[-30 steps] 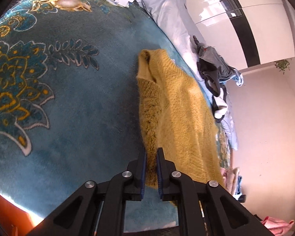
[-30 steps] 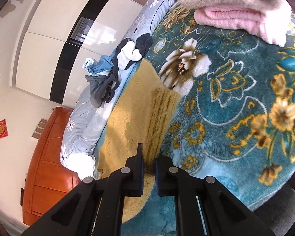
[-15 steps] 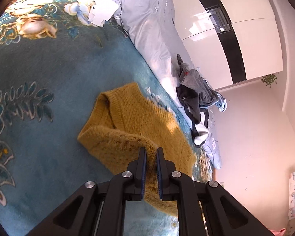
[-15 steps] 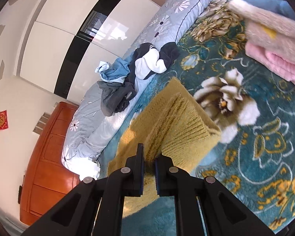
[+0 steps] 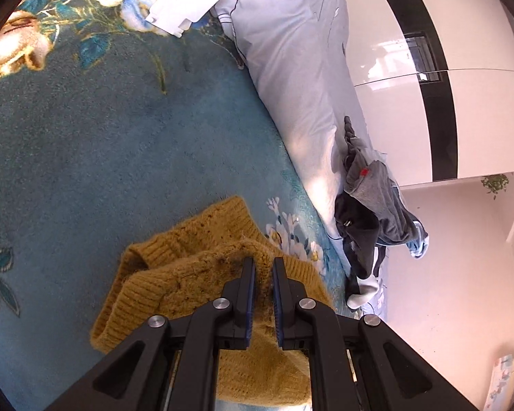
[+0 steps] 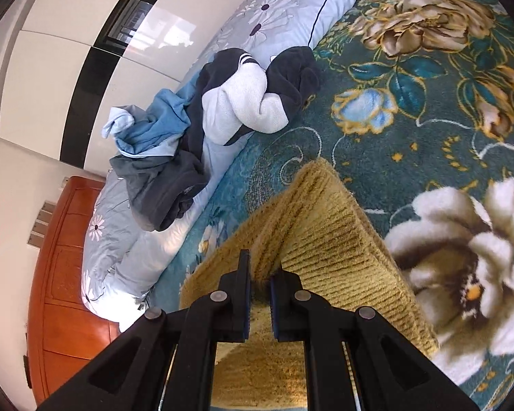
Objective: Fold clothes
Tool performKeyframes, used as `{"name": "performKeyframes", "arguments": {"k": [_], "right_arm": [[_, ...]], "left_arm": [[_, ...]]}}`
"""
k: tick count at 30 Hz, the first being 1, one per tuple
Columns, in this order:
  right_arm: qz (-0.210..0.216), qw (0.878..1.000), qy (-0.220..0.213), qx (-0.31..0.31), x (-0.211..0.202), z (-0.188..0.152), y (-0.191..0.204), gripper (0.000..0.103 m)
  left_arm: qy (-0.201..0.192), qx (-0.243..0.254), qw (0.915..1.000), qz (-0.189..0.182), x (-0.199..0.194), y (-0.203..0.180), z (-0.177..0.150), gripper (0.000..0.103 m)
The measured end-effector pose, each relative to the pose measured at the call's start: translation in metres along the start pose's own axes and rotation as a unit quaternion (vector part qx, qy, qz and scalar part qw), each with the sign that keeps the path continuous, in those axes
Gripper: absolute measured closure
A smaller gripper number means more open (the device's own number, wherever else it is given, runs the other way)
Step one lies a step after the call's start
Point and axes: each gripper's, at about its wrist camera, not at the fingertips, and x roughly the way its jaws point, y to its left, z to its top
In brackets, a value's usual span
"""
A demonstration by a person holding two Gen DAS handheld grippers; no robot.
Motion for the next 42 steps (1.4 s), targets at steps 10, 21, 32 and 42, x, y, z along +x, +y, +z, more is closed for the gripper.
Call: {"name": "performKeyframes", "arguments": {"k": [10,21,32,42], "right_arm": [[-0.04,0.998,0.04,0.018,0.064,0.029,-0.016,0.093],[-0.024,0.998,0.052,-0.012,0.06,0.031,-0.008,0.083],[-0.014,0.997,0.003,-0.069,-0.02,-0.004,-0.005,0.051],[-0.017,0.997,-0.003,0.081,-0.041,-0.068,-0.086,0.051]], "left_arm": [[0.01,-0.032,0.9979,0.055,0.048,0.023,0.019,0.093],[0.023,-0.007,0.9995,0.019,0.036,0.001,0.021,0.058],[-0.02,0.043,0.9968,0.065,-0.038,0.013,-0.016,0.042],[0.011,-0.03,0.9986,0.042,-0.033,0.081,-0.053,0.042]]}}
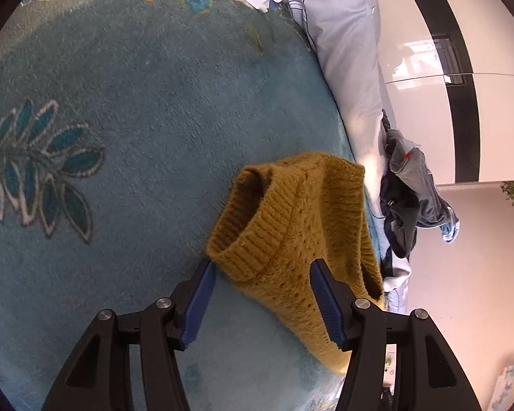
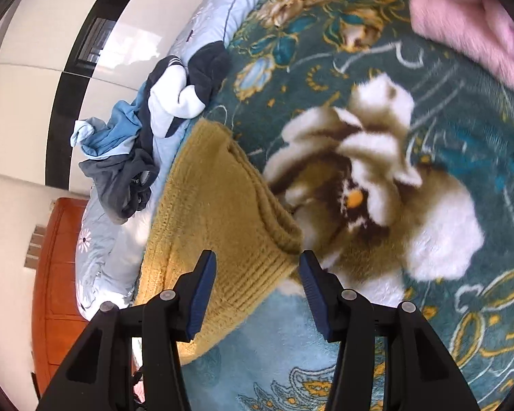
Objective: Fold clothes
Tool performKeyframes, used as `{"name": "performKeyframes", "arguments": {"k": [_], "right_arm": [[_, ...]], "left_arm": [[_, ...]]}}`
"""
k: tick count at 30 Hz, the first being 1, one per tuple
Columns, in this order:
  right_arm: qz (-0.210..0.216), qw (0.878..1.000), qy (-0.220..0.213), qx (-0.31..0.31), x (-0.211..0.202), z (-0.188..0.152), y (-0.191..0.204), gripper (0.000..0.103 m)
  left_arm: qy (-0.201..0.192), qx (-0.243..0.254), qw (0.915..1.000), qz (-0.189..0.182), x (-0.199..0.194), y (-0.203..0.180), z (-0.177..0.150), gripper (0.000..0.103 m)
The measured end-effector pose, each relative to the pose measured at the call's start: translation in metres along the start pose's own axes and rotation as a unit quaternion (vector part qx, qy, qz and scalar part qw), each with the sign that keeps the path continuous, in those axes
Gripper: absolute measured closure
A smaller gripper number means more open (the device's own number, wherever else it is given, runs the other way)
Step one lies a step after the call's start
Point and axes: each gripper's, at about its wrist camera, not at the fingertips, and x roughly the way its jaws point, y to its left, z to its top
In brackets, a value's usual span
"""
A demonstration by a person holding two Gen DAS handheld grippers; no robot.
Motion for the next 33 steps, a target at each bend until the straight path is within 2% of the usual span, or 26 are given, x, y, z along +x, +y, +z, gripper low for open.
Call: {"name": "performKeyframes", "arguments": {"k": [3,8,11,12,13,14,15,17,19,21,26,33], "right_arm": [[0.01,1.0,0.006,0.027,0.015,-0.009,-0.002,0.051],[0.025,0.998,-0.013,0.05,0.026,-0.012,0.003,0.048],[0.027,0.998,-0.025,0.052,0.026,-0.009,0.007,0.05],[0.029,0.998,-0.028,0.05,0.025,-0.008,0.009,0.052],[0.031,0.998,-0.032,0.047,0.024,-0.007,0.011,0.06],[0.03,0.998,-0.035,0.044,0.023,-0.005,0.013,0.073],[0.029,0.998,-0.035,0.041,0.022,-0.004,0.014,0.08],[0.028,0.998,-0.03,0.036,0.021,0.0,0.018,0.085],[0.02,0.999,-0.029,0.027,0.018,0.002,0.024,0.086],[0.029,0.999,-0.034,0.018,0.011,0.002,0.029,0.087],[0.041,0.998,-0.039,-0.017,-0.009,-0.008,0.042,0.088],[0.034,0.999,-0.035,-0.008,-0.03,-0.028,0.017,0.088]], "left_arm": [[0.011,-0.008,0.9999,-0.007,0.012,-0.003,-0.002,0.042],[-0.025,-0.021,0.9993,-0.02,0.011,-0.002,0.0,0.043],[-0.034,-0.01,0.9993,-0.005,0.011,-0.006,-0.002,0.044],[-0.038,-0.004,0.9993,-0.002,0.009,-0.009,-0.003,0.047],[-0.043,0.0,0.9991,0.002,0.007,-0.01,-0.003,0.051],[-0.047,0.001,0.9989,0.004,0.005,-0.011,-0.003,0.062],[-0.05,0.0,0.9987,0.006,0.005,-0.012,-0.002,0.072],[-0.054,-0.004,0.9985,0.008,0.002,-0.013,0.001,0.088],[-0.061,0.008,0.998,0.014,-0.003,-0.019,0.002,0.09],[-0.07,0.027,0.9969,0.022,-0.012,-0.027,-0.002,0.091],[-0.07,0.035,0.9969,0.013,-0.035,-0.032,-0.007,0.091],[-0.043,0.058,0.997,0.027,-0.043,-0.024,-0.021,0.091]]}}
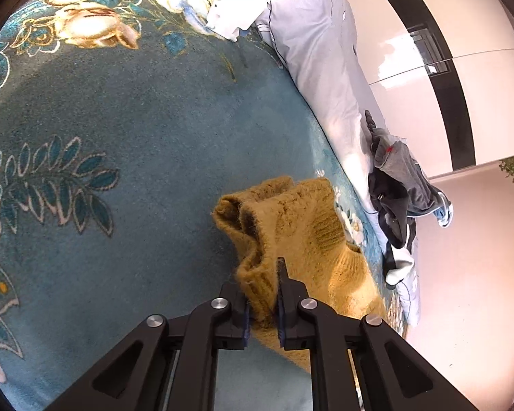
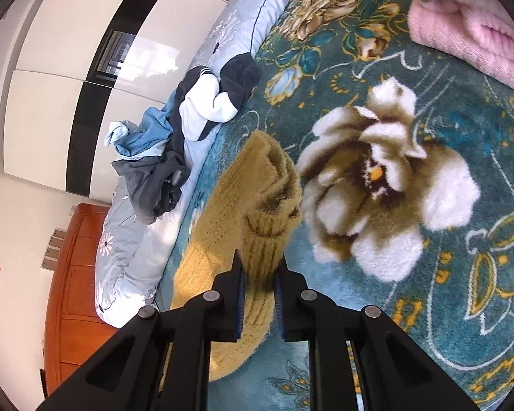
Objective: Fold clothes
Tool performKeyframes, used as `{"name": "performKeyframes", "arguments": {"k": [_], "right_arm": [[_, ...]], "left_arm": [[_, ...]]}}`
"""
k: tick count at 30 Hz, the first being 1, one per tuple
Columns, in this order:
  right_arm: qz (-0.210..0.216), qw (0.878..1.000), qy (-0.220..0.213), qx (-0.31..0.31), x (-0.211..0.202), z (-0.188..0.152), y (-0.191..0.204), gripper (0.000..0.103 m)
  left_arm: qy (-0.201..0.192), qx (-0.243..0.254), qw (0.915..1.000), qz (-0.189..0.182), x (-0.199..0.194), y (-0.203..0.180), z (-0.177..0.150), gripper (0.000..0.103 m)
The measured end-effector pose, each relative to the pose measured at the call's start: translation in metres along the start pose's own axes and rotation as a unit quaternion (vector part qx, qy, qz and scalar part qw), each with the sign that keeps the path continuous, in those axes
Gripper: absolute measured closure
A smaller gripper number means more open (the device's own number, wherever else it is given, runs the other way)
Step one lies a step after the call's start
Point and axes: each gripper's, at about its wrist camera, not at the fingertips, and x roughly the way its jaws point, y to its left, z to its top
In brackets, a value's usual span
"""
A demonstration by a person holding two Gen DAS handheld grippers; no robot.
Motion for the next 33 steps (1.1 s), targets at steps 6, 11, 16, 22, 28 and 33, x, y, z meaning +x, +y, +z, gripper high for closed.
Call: {"name": "performKeyframes", "arguments": {"k": [6,11,16,22,28,33], "right_arm": [[-0.023,0.999,0.02,0.024,0.01,-0.006,-0.026,0.088],[-0.019,0.999,0.03,0.023,0.013,-0.005,-0.031,0.087],[-0.021,0.999,0.038,0.021,0.015,-0.006,-0.035,0.085],[-0.025,0.998,0.038,0.031,0.016,-0.009,-0.041,0.085],[-0.057,0.998,0.016,-0.003,-0.001,-0.012,-0.028,0.081],[-0.098,0.992,-0.026,-0.068,-0.025,-0.012,-0.006,0.076]], "left_arm": [[0.025,-0.04,0.9989,-0.004,0.013,0.027,-0.008,0.091],[0.03,-0.048,0.9981,-0.023,0.005,0.03,-0.003,0.084],[-0.023,-0.009,0.9997,-0.001,-0.027,0.023,0.011,0.062],[-0.006,0.006,0.9999,0.01,-0.019,0.019,0.01,0.047],[0.038,-0.031,0.9987,0.014,0.016,0.033,-0.019,0.046],[0.017,-0.034,0.9993,0.002,0.024,0.029,-0.019,0.046]]}}
